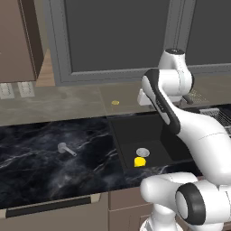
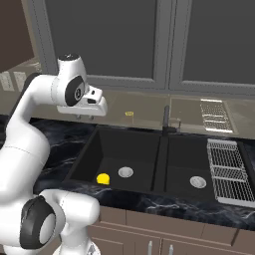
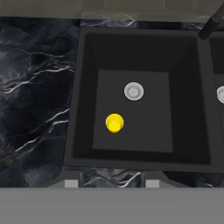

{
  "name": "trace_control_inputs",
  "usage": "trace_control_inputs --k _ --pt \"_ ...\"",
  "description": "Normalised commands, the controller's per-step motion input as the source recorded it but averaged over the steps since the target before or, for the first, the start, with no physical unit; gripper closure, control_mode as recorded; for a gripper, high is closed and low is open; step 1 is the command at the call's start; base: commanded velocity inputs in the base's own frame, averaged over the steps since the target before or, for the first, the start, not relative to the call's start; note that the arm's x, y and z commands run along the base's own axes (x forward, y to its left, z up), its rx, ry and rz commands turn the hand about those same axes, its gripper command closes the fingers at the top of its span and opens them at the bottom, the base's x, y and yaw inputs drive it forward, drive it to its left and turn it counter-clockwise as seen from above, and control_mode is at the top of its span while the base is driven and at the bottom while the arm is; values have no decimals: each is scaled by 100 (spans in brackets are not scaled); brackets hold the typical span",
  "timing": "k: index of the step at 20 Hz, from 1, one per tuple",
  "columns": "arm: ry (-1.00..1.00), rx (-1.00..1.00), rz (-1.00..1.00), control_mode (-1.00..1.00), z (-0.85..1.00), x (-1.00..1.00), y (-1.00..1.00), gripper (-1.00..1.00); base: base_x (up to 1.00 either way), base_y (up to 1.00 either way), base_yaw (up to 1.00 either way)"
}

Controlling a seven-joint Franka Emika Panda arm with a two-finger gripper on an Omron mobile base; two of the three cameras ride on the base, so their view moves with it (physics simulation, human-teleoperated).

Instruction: Move any existing items from the left basin to the right basin for drying. Then move the measuring cup from the counter to the left basin of the sink for washing.

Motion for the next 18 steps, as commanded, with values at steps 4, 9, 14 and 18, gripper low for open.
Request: trace_control_inputs --k 4,9,14,18 --pt "0 0 0 -100 0 0 0 -100 0 0 0" --pt "0 0 0 -100 0 0 0 -100 0 0 0" --pt "0 0 0 -100 0 0 0 -100 0 0 0" --pt "0 0 0 -100 0 0 0 -100 0 0 0"
